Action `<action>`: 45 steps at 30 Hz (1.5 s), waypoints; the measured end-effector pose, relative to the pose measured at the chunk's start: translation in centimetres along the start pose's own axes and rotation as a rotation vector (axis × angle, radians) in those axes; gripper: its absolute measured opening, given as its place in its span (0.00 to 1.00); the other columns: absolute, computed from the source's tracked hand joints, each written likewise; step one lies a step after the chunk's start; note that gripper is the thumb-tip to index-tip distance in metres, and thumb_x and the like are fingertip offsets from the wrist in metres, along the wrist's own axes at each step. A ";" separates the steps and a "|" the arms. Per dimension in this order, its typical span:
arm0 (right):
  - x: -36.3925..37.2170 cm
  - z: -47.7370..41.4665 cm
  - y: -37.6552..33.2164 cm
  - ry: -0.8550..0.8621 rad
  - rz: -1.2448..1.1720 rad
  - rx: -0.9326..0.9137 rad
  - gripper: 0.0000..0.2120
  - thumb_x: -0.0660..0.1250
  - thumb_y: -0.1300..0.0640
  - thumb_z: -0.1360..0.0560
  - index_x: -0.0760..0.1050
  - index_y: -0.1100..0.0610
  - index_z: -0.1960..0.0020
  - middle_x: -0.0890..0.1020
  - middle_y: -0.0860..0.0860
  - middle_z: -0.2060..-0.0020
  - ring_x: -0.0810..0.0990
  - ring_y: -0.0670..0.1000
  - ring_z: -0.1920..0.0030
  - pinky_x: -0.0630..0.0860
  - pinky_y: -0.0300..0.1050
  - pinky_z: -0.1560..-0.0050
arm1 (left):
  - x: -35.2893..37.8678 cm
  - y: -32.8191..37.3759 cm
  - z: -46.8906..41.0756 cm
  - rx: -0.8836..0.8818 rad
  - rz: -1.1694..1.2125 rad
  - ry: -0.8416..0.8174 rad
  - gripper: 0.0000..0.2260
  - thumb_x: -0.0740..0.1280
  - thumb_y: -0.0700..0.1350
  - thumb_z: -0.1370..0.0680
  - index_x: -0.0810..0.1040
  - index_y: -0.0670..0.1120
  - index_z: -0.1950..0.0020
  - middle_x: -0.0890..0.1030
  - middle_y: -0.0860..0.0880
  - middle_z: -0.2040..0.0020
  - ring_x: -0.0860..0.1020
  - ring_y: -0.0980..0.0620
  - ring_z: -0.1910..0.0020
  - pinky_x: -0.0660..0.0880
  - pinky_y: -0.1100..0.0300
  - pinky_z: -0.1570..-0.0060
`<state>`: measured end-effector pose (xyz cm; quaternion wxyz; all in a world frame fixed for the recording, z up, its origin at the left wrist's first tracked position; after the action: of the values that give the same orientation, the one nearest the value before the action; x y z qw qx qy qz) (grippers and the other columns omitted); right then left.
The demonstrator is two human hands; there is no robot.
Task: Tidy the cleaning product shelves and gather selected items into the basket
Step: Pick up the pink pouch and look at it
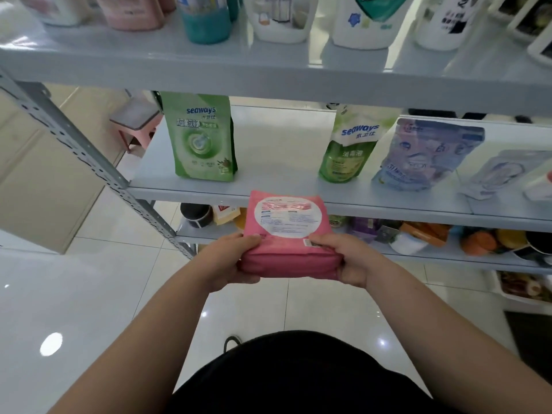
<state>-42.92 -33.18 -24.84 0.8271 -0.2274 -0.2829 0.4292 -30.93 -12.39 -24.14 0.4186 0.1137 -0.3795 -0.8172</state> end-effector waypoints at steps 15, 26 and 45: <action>7.4 0.2 -0.4 -0.162 -0.015 -0.264 0.24 0.73 0.44 0.30 0.78 0.53 0.37 0.83 0.52 0.43 0.80 0.53 0.41 0.75 0.53 0.38 | -1.2 -1.5 -1.3 -0.033 0.651 -0.178 0.08 0.68 0.40 0.25 0.88 0.42 0.55 0.84 0.44 0.60 0.84 0.50 0.66 0.81 0.61 0.73; 10.2 -2.1 -0.2 0.161 -0.116 -0.516 0.19 0.77 0.63 0.28 0.77 0.54 0.40 0.87 0.57 0.46 0.82 0.57 0.44 0.80 0.59 0.42 | -5.8 0.2 -1.6 -0.018 0.659 -0.409 0.27 0.62 0.59 0.19 0.75 0.42 0.27 0.75 0.36 0.28 0.73 0.32 0.29 0.66 0.32 0.29; 7.9 -3.6 0.7 0.210 0.229 -0.252 0.28 0.80 0.63 0.29 0.72 0.44 0.38 0.87 0.43 0.51 0.87 0.46 0.52 0.85 0.51 0.51 | -9.7 0.5 -4.5 0.181 0.321 -0.200 0.26 0.76 0.30 0.32 0.76 0.39 0.36 0.82 0.40 0.41 0.85 0.45 0.48 0.83 0.56 0.53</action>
<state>-37.21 -26.66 -25.72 0.7629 -0.4034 -0.2190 0.4554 -22.33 -7.48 -28.15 0.4918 0.0071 -0.5045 -0.7096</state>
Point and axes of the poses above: each hand's wrist, its own z-axis away from the middle knuckle, its own x-axis out of the palm, y = z × x, the point moved 3 cm from there along -z, towards the middle knuckle
